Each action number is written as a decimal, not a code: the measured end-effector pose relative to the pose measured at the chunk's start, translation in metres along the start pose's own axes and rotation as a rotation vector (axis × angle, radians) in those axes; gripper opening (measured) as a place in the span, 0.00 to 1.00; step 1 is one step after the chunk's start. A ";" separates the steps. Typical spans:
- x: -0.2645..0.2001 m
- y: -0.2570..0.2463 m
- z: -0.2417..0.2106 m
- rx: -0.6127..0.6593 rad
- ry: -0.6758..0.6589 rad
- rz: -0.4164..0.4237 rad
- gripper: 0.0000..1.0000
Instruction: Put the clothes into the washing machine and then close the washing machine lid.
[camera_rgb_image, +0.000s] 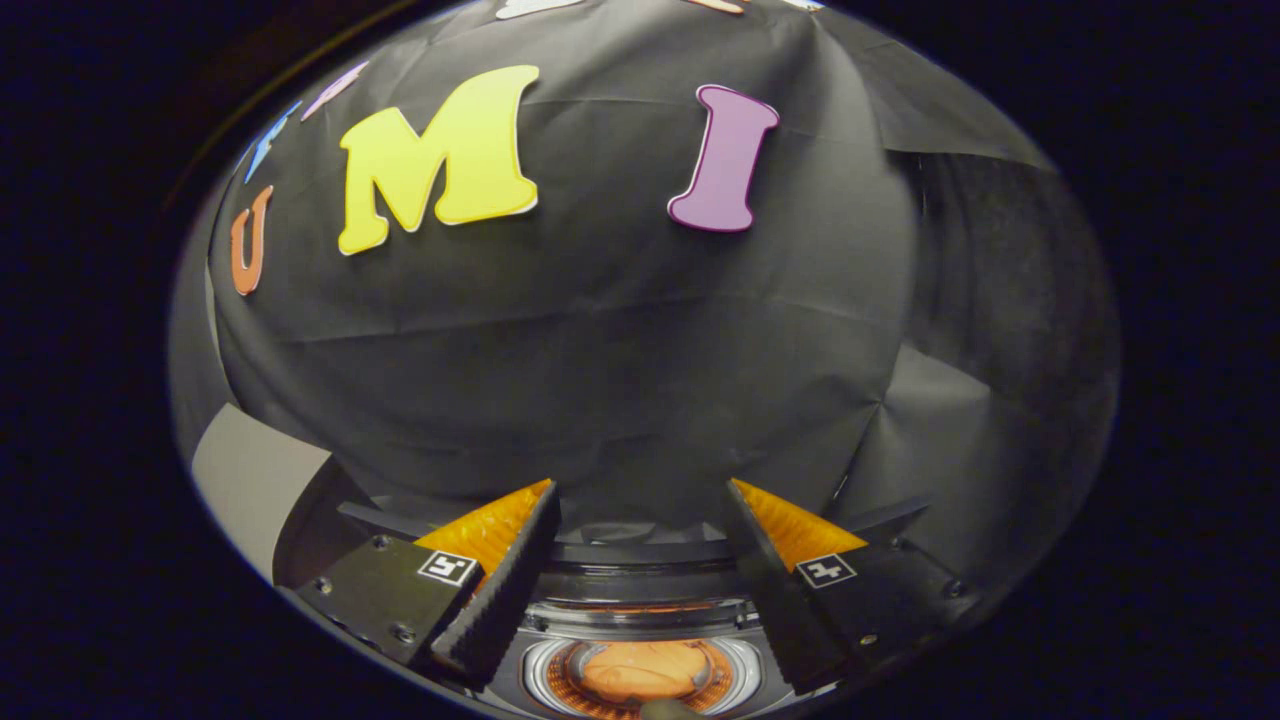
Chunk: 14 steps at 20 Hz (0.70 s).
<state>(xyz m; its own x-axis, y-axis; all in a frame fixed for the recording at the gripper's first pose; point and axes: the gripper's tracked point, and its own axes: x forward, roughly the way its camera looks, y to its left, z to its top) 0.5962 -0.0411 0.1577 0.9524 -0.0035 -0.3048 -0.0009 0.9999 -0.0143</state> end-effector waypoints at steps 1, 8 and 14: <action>0.000 0.000 -0.001 -0.001 -0.014 0.003 1.00; -0.010 -0.001 -0.006 0.000 -0.137 0.032 1.00; -0.024 0.001 -0.014 -0.009 -0.142 0.040 1.00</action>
<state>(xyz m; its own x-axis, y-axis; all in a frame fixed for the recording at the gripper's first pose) 0.5692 -0.0406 0.1517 0.9850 0.0393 -0.1678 -0.0422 0.9990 -0.0135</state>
